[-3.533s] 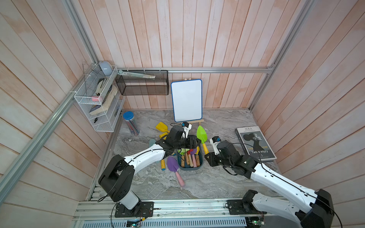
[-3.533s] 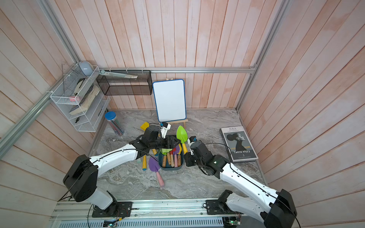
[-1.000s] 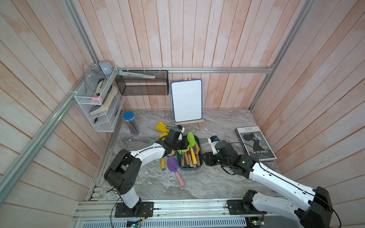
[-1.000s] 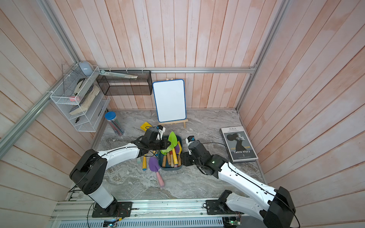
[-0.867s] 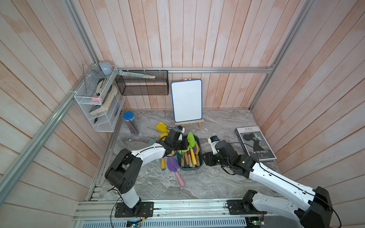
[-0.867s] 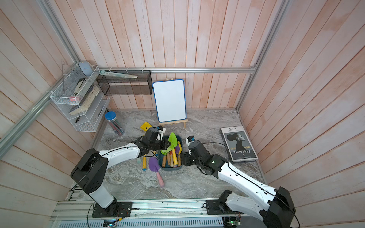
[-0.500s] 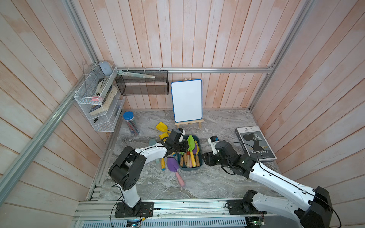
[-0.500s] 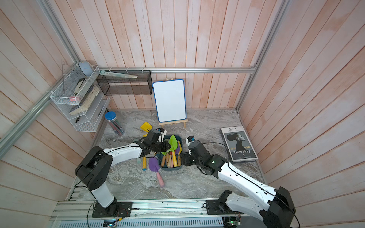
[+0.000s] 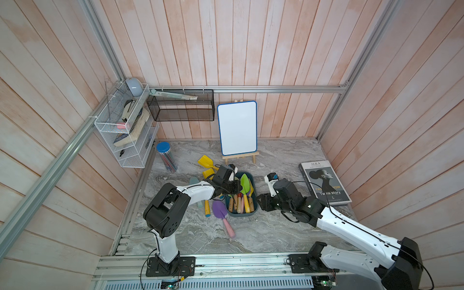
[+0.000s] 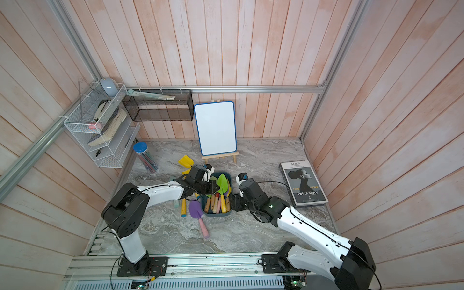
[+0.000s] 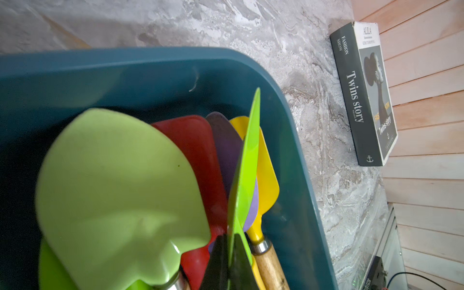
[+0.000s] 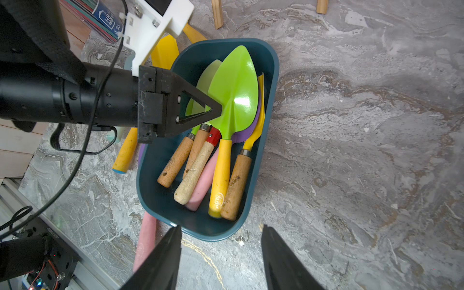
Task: Put the shovel into the storage box
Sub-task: Place the shovel in the storage box.
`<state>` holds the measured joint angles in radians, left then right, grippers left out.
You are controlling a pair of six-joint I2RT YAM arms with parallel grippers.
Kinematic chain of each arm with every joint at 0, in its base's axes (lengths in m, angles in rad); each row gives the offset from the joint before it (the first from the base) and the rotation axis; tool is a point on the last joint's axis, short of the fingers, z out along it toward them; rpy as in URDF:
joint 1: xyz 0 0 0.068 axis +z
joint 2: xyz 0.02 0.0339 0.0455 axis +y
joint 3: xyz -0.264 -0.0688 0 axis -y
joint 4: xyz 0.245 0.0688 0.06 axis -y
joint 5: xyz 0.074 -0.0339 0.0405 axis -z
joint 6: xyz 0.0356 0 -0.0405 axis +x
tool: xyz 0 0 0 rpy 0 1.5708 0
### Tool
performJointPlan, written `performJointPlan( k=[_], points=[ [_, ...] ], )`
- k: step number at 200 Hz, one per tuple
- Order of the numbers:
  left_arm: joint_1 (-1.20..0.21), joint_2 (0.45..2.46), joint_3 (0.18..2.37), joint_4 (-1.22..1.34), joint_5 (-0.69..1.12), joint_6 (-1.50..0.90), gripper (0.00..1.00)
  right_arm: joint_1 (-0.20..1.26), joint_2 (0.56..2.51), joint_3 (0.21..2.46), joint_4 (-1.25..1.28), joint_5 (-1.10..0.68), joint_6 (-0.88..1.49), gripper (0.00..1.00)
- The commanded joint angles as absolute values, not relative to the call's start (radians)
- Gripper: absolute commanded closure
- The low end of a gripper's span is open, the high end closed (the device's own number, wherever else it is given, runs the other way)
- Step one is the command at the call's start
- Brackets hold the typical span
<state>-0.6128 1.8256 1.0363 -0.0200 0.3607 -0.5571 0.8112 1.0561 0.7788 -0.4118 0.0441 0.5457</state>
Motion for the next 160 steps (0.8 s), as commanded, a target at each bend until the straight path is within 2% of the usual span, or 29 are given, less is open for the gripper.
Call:
performJointPlan(
  k=[1, 14, 32, 89, 160],
  points=[
    [-0.606, 1.848, 1.061, -0.028, 0.372, -0.539, 1.00, 0.817, 1.051, 0.765, -0.409, 0.057, 0.549, 0.43],
    [-0.607, 1.852, 1.065, -0.032, 0.370, -0.540, 1.00, 0.818, 1.051, 0.766, -0.408, 0.057, 0.549, 0.43],
    [-0.606, 1.854, 1.068, -0.039, 0.366, -0.540, 0.93, 0.817, 1.054, 0.767, -0.407, 0.057, 0.549, 0.43],
    [-0.606, 1.842, 1.094, -0.085, 0.338, -0.532, 0.61, 0.818, 1.064, 0.771, -0.402, 0.055, 0.546, 0.43],
    [-0.620, 1.830, 1.165, -0.169, 0.284, -0.506, 0.39, 0.818, 1.065, 0.772, -0.402, 0.054, 0.546, 0.43]
  ],
)
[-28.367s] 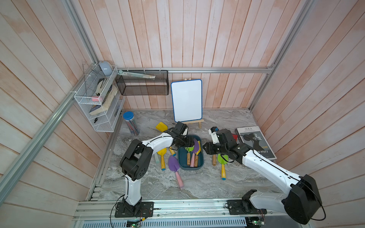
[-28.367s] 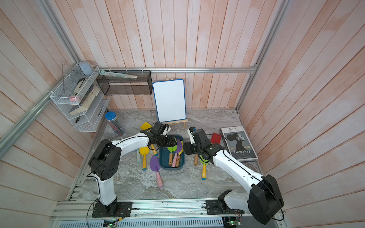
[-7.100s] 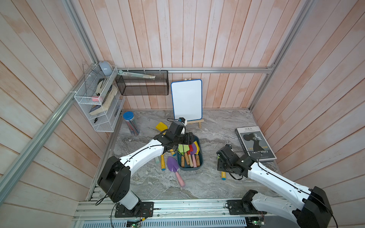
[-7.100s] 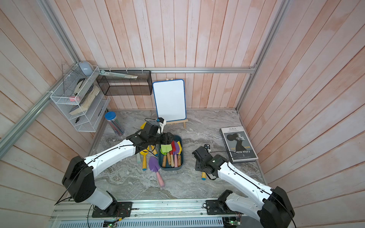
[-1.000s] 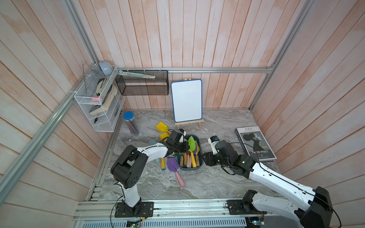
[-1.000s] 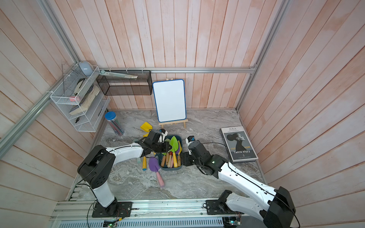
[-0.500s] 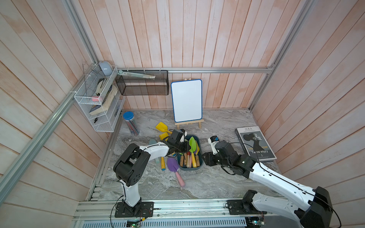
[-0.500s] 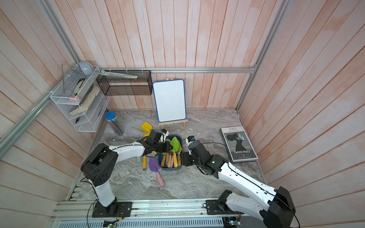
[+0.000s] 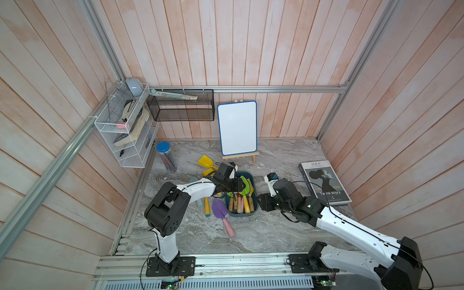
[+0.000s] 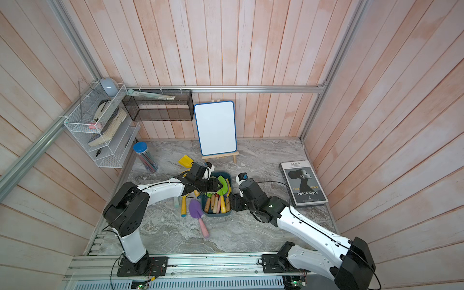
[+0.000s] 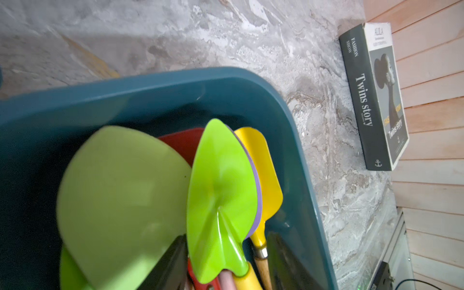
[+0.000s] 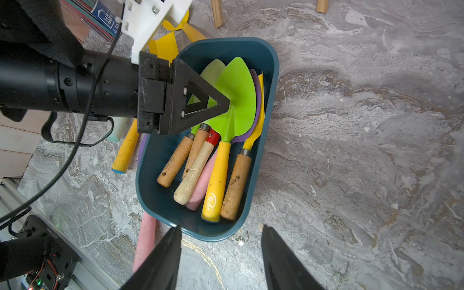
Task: Put the shovel into the storage box
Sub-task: Place the shovel in the storage box.
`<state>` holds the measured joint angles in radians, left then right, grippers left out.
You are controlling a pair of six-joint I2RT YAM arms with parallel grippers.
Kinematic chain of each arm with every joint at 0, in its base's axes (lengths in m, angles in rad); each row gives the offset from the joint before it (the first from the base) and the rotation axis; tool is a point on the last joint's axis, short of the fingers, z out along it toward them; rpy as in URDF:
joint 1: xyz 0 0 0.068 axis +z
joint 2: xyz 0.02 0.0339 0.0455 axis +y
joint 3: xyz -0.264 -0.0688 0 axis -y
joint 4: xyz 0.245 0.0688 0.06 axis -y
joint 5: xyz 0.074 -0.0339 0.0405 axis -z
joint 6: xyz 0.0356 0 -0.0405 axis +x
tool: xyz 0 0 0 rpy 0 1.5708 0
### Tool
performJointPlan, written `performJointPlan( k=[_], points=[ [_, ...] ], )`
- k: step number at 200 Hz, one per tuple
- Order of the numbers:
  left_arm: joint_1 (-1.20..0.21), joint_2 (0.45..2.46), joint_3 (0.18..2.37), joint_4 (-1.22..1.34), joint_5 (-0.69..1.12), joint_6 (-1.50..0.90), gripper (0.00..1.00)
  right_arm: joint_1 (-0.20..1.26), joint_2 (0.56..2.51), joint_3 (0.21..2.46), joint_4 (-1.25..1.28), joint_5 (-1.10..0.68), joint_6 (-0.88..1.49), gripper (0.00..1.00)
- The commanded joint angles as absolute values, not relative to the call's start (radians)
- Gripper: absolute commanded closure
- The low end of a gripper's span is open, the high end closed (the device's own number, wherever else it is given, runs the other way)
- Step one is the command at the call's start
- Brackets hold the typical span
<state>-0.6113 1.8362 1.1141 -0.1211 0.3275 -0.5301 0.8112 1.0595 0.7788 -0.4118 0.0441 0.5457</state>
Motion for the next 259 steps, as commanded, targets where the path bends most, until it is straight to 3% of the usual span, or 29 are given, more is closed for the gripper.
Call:
performJointPlan(
  k=[1, 83, 153, 259],
  points=[
    [-0.621, 1.830, 1.165, -0.171, 0.282, -0.505, 0.39, 0.818, 1.065, 0.771, -0.402, 0.054, 0.546, 0.43],
    [-0.656, 1.792, 1.271, -0.342, 0.035, -0.502, 0.33, 0.817, 1.099, 0.778, -0.421, 0.093, 0.570, 0.43],
    [-0.665, 1.609, 1.240, -0.424, -0.048, -0.580, 0.32, 0.818, 1.114, 0.788, -0.429, 0.108, 0.574, 0.43],
    [-0.732, 1.271, 0.950, -0.632, 0.099, -0.886, 0.32, 0.784, 1.141, 0.816, -0.442, 0.106, 0.553, 0.43]
  ],
)
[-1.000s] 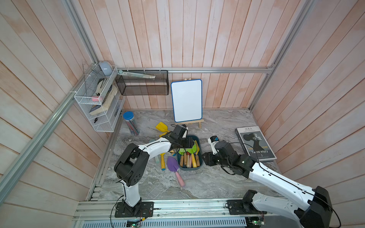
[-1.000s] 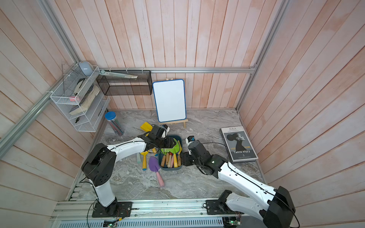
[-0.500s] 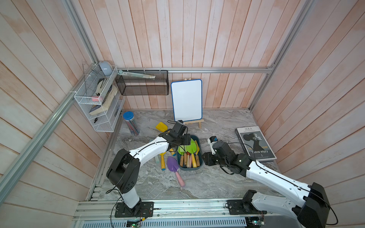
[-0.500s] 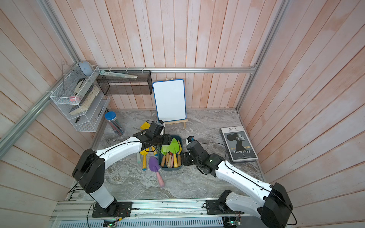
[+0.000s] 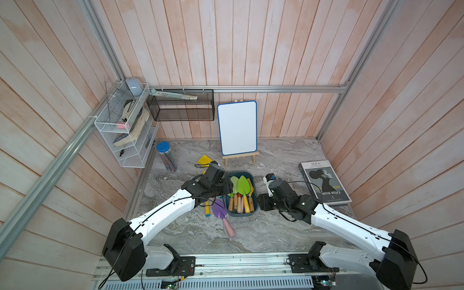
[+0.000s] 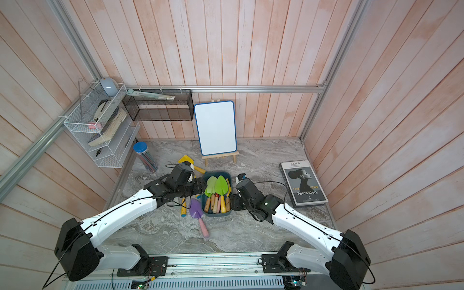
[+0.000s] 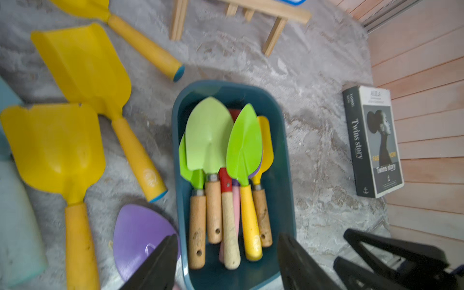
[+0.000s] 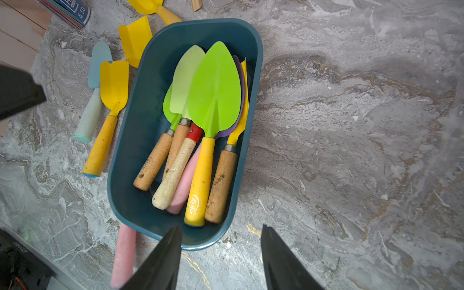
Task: Put the shovel into the storage box
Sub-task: Place the shovel in the storage box, then pick up the shovel from the center of the board.
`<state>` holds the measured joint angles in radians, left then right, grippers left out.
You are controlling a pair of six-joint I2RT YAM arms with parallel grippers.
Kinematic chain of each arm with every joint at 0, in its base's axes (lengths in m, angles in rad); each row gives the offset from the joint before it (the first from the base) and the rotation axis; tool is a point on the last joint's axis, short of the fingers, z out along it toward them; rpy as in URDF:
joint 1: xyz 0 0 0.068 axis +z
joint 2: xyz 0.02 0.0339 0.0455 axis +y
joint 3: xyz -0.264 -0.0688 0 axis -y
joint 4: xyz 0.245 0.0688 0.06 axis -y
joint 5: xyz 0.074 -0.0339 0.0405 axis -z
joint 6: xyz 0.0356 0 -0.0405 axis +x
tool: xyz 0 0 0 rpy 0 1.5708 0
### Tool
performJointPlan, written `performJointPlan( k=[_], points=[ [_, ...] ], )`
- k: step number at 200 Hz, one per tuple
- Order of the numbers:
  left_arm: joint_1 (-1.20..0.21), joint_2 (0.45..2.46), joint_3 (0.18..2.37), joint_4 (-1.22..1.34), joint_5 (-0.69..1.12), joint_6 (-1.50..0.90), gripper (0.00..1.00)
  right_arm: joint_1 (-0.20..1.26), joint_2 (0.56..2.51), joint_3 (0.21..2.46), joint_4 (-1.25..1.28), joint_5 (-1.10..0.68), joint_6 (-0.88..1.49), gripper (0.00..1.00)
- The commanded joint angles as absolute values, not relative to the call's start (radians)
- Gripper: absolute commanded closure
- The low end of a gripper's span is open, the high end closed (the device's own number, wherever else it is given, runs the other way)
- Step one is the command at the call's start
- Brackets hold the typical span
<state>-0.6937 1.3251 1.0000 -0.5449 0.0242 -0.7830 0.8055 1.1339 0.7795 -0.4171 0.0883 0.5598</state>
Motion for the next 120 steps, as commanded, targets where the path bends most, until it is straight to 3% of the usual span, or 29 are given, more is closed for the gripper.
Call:
performJointPlan(
  k=[1, 64, 120],
  points=[
    [-0.735, 1.268, 0.947, -0.635, 0.101, -0.890, 0.32, 0.783, 1.141, 0.816, -0.443, 0.105, 0.552, 0.43],
    [-0.919, 1.189, 0.806, -0.721, 0.187, -1.175, 0.32, 0.729, 1.105, 0.791, -0.412, 0.063, 0.508, 0.43],
    [-0.946, 1.225, 0.712, -0.620, 0.185, -1.329, 0.32, 0.720, 1.028, 0.732, -0.394, 0.041, 0.489, 0.43]
  ],
)
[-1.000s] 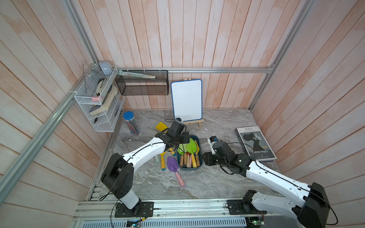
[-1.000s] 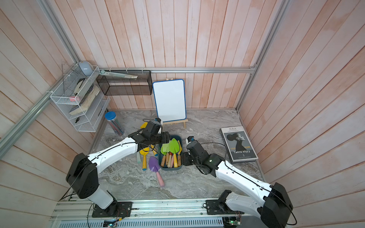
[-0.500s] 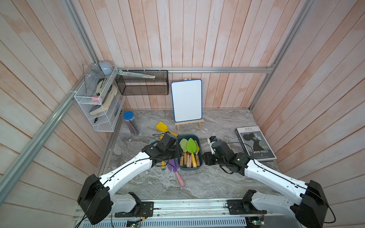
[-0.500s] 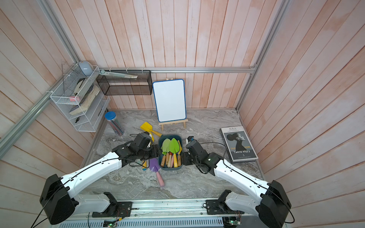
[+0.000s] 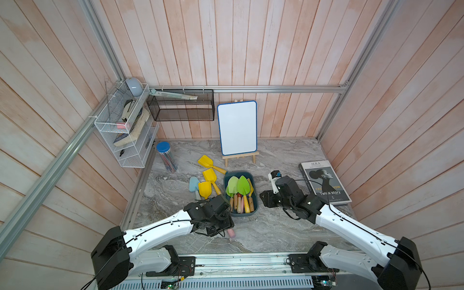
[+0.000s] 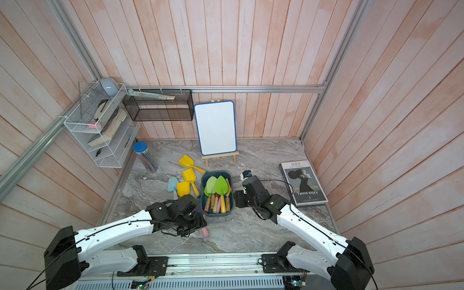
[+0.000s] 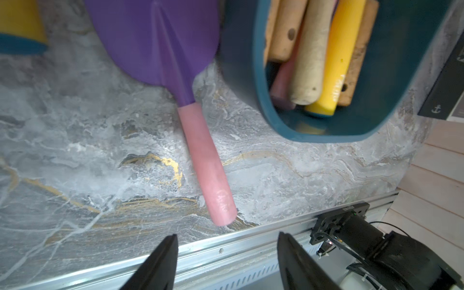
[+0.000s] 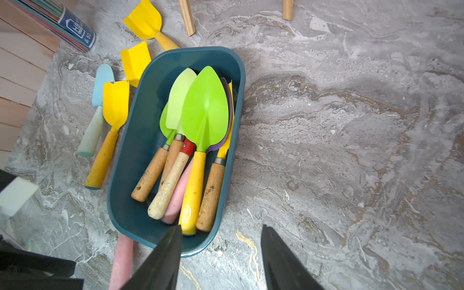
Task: Put the shovel into the storage box
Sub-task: Pick up the shovel from the center of the board.
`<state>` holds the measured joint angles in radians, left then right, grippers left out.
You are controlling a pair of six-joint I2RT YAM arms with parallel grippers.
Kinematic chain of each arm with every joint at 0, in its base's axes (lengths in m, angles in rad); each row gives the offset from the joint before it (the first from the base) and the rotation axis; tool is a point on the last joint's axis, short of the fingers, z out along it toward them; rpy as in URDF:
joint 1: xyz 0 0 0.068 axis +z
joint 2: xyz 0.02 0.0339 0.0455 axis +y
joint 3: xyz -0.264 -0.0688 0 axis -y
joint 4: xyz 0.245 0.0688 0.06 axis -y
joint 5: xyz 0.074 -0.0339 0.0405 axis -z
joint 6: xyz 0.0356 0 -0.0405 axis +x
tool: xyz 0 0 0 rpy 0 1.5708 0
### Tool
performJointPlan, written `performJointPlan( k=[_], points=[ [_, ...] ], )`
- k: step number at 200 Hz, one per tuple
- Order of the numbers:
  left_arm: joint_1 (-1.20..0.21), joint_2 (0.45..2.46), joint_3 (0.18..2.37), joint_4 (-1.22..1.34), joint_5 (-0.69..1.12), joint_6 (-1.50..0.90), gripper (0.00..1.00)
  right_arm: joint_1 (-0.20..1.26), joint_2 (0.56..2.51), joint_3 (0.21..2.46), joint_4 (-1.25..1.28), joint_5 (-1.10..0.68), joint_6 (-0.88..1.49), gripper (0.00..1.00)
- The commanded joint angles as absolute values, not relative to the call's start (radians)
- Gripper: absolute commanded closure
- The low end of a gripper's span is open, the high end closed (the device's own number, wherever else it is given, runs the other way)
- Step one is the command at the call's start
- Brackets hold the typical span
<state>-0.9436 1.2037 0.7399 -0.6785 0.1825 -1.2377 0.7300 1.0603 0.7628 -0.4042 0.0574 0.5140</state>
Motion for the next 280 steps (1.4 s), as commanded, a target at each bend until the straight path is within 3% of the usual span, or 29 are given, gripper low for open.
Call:
performJointPlan(
  k=[1, 115, 172, 229, 280],
  points=[
    [-0.946, 1.227, 0.711, -0.617, 0.184, -1.330, 0.32, 0.720, 1.026, 0.731, -0.394, 0.041, 0.489, 0.43],
    [-0.946, 1.474, 0.756, -0.541, 0.193, -1.325, 0.35, 0.697, 0.968, 0.655, -0.351, 0.003, 0.489, 0.43],
    [-0.945, 1.488, 0.756, -0.556, 0.191, -1.326, 0.53, 0.696, 0.973, 0.650, -0.341, -0.003, 0.494, 0.43],
    [-0.945, 1.462, 0.732, -0.563, 0.183, -1.353, 0.85, 0.695, 0.963, 0.644, -0.340, -0.007, 0.499, 0.43],
    [-0.946, 1.405, 0.711, -0.600, 0.137, -1.390, 0.95, 0.695, 0.947, 0.650, -0.350, -0.007, 0.495, 0.43]
  ],
)
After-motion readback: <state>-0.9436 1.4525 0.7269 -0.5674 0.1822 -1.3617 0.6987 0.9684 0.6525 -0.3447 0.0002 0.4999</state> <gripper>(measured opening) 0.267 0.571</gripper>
